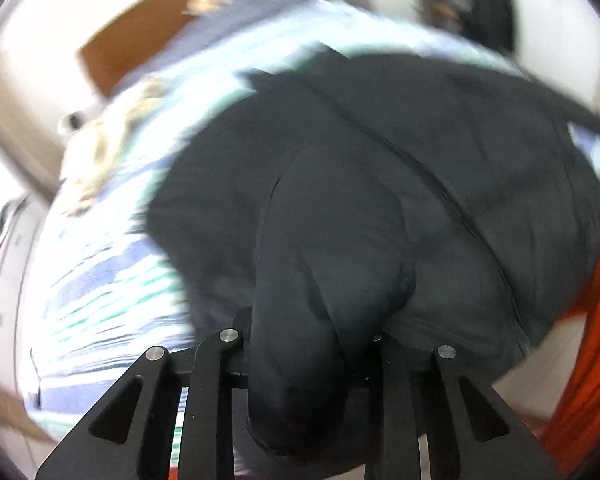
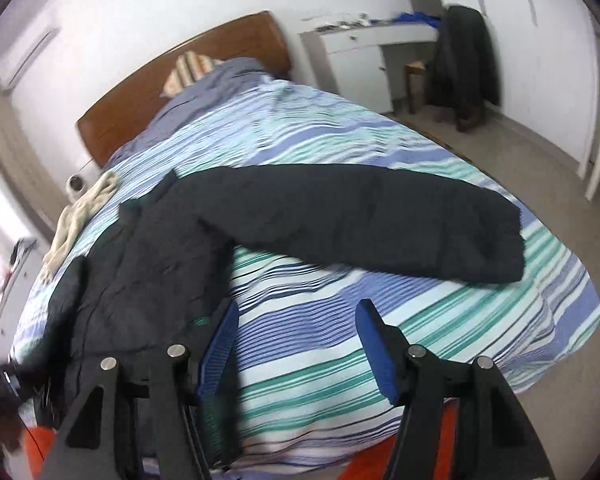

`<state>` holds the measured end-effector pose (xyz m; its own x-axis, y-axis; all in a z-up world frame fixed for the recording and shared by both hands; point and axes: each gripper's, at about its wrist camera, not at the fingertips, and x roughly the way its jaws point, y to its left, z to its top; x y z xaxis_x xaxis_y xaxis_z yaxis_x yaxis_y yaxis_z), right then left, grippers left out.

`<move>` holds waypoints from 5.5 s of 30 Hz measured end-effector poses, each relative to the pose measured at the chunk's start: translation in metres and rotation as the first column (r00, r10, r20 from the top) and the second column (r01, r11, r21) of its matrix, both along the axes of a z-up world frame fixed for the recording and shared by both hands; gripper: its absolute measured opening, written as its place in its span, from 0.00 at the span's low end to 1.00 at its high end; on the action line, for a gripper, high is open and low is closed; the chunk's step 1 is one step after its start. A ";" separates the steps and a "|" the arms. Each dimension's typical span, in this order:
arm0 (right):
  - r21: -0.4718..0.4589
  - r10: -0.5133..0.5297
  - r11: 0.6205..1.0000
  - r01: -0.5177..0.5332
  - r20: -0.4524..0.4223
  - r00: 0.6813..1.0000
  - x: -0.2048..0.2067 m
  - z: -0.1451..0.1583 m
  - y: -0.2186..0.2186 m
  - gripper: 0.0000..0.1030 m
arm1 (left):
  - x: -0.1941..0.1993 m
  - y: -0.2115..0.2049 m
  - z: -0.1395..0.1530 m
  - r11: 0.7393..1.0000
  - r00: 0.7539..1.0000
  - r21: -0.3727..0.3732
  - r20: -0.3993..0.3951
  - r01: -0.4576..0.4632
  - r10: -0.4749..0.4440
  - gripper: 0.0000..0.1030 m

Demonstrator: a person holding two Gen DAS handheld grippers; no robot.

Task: Fold large clothes

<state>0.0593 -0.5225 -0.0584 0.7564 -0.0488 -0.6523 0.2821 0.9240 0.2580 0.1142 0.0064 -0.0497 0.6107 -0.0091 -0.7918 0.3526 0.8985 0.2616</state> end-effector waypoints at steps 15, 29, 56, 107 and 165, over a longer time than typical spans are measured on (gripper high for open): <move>-0.098 0.243 0.966 -0.237 0.054 0.969 0.013 0.032 0.096 0.60 | 0.064 0.368 0.030 0.608 0.602 -0.024 0.113 -0.794 0.791 0.54; -0.130 0.286 0.947 -0.295 -0.083 0.955 0.025 0.004 0.110 0.60 | -0.003 0.129 -0.002 0.915 0.936 -0.207 -0.011 -0.347 0.352 0.89; -0.068 0.334 0.937 -0.344 -0.126 0.934 0.025 -0.008 0.151 0.60 | 0.284 0.175 -0.078 0.702 0.694 -0.022 -0.176 -0.712 0.699 1.00; -0.278 -0.239 0.943 0.180 -0.195 0.951 -0.036 -0.067 0.006 0.78 | 0.013 0.161 -0.081 0.787 0.826 -0.313 0.018 -0.531 0.564 1.00; -0.380 -0.277 0.903 0.201 -0.157 0.948 -0.025 -0.065 0.017 0.78 | 0.015 0.159 -0.087 0.790 0.822 -0.321 0.057 -0.523 0.567 1.00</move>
<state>0.0342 -0.5056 -0.1237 0.5465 -0.4678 -0.6947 0.5168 0.8410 -0.1599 0.1289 0.1658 -0.1365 0.6862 0.1539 -0.7109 -0.2391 0.9708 -0.0205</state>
